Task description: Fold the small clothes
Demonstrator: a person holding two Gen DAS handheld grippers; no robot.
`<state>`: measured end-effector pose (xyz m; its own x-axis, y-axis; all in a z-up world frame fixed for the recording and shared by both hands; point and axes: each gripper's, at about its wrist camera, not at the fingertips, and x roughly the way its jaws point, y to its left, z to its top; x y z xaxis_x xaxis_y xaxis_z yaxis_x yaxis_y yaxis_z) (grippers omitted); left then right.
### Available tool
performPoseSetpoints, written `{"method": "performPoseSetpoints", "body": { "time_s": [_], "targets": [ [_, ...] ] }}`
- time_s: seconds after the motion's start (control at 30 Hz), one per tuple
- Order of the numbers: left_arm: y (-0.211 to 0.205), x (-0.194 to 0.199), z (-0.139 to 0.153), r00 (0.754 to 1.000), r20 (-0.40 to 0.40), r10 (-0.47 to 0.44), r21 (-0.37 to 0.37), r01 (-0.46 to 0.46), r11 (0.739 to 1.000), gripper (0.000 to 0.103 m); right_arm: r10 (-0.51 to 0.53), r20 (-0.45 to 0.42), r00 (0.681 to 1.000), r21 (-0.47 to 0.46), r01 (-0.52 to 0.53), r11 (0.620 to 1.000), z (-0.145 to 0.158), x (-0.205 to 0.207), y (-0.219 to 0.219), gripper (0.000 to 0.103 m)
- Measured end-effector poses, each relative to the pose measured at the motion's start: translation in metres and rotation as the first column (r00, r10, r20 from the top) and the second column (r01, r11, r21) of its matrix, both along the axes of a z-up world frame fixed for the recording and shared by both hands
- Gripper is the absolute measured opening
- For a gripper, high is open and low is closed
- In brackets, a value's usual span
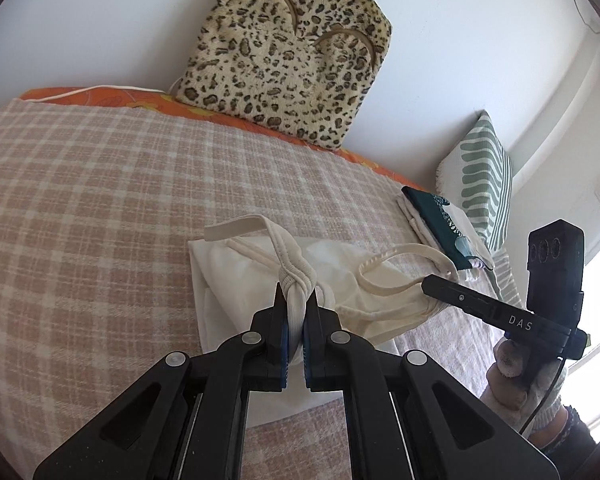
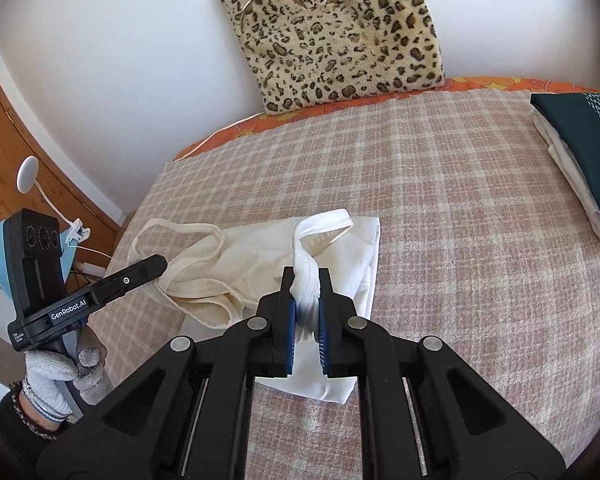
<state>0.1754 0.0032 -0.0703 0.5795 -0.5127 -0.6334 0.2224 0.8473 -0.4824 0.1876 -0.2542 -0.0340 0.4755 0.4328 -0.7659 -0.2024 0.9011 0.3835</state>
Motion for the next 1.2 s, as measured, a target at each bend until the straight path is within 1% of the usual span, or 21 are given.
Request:
{"method": "performPoseSetpoints", "body": {
  "time_s": [0.13,0.23,0.27,0.33,0.37,0.4,0.43,0.47,0.53,0.6,0.67,0.73,0.8,0.9,0.93,1.0,1.07,1.13,1.2],
  "targets": [
    [-0.003,-0.008,-0.013,1.0,-0.019,-0.013,0.065,0.014,0.998,0.004,0.011,-0.025,1.0,-0.02,-0.011,1.0,-0.016,-0.009,0.0,0.01],
    [-0.002,-0.014,-0.02,0.999,-0.04,-0.023,0.087,0.026,0.996,0.007,0.02,-0.049,0.999,-0.028,-0.021,0.999,-0.024,-0.015,-0.001,0.011],
    [-0.002,-0.016,-0.022,0.998,-0.048,-0.031,0.098,0.035,0.995,0.012,0.035,-0.056,0.998,-0.043,-0.038,0.998,-0.026,-0.017,0.001,0.011],
    [-0.001,-0.021,-0.024,0.998,-0.058,-0.039,0.125,0.046,0.991,0.014,0.064,-0.046,0.997,-0.117,-0.069,0.991,-0.028,-0.024,0.006,0.012],
    [-0.001,-0.023,-0.025,0.997,-0.068,-0.039,0.142,0.049,0.989,0.02,0.084,-0.051,0.995,-0.144,-0.09,0.985,-0.03,-0.028,0.008,0.013],
    [-0.001,-0.025,-0.026,0.996,-0.082,-0.033,0.163,0.046,0.986,0.033,0.103,-0.066,0.993,-0.157,-0.112,0.981,-0.032,-0.031,0.01,0.014],
    [0.001,-0.028,-0.027,0.996,-0.09,-0.028,0.176,0.043,0.984,0.038,0.121,-0.078,0.99,-0.17,-0.133,0.976,-0.034,-0.035,0.011,0.014],
    [0.002,-0.032,-0.028,0.995,-0.091,-0.035,0.179,0.051,0.983,0.04,0.139,-0.086,0.987,-0.191,-0.154,0.97,-0.035,-0.039,0.013,0.014],
    [0.003,-0.04,-0.029,0.994,-0.094,-0.049,0.208,0.067,0.976,0.04,0.177,-0.1,0.979,-0.228,-0.196,0.954,-0.034,-0.046,0.015,0.015],
    [0.007,-0.048,-0.029,0.993,-0.101,-0.067,0.221,0.088,0.971,0.04,0.204,-0.126,0.971,-0.251,-0.23,0.94,-0.032,-0.053,0.015,0.016],
    [0.011,-0.056,-0.027,0.991,-0.104,-0.079,0.223,0.101,0.97,0.04,0.221,-0.147,0.964,-0.268,-0.254,0.929,-0.029,-0.057,0.012,0.028],
    [0.016,-0.065,-0.022,0.992,-0.095,-0.085,0.213,0.103,0.971,0.04,0.218,-0.138,0.966,-0.288,-0.25,0.925,-0.021,-0.062,0.007,0.031],
    [0.021,-0.07,-0.014,0.995,-0.062,-0.084,0.213,0.095,0.972,0.04,0.21,-0.115,0.971,-0.273,-0.234,0.933,-0.009,-0.066,0.001,0.031],
    [0.021,-0.068,0.002,0.997,0.017,-0.075,0.243,0.069,0.968,0.04,0.171,-0.033,0.985,-0.255,-0.174,0.951,0.013,-0.064,-0.005,0.031],
    [0.021,-0.064,0.006,0.997,0.034,-0.069,0.236,0.06,0.97,0.04,0.163,0.002,0.987,-0.255,-0.157,0.954,0.019,-0.062,-0.003,0.031],
    [0.02,-0.053,0.014,0.997,0.056,-0.054,0.2,0.041,0.979,0.039,0.143,0.044,0.989,-0.255,-0.127,0.958,0.026,-0.054,0.001,0.031],
    [0.011,-0.04,0.019,0.996,0.072,-0.059,0.188,0.044,0.981,0.038,0.128,0.061,0.99,-0.238,-0.11,0.965,0.025,-0.042,0.008,0.031],
    [-0.003,-0.026,0.021,0.994,0.086,-0.069,0.198,0.051,0.979,0.038,0.113,0.049,0.992,-0.214,-0.1,0.972,0.02,-0.028,0.016,0.031],
    [-0.016,-0.01,0.017,0.993,0.077,-0.094,0.193,0.078,0.978,0.034,0.109,0.043,0.993,-0.178,-0.1,0.979,0.015,-0.016,0.025,0.031]
  ]
}}
